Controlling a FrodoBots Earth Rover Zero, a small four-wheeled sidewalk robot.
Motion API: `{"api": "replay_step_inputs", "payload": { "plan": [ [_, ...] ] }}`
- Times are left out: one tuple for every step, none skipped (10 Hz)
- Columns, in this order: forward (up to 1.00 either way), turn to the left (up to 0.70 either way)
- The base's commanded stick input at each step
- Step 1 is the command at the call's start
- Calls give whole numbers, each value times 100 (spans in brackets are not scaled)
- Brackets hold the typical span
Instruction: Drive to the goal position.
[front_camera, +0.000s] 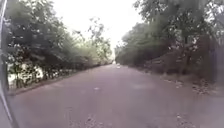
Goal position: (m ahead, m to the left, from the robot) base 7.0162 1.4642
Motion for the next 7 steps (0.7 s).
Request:
{"api": "replay_step_inputs", "payload": {
  "plan": [
    [70,0],
    [70,0],
    [70,0],
    [70,0],
    [70,0],
    [70,0],
    [70,0]
  ]
}}
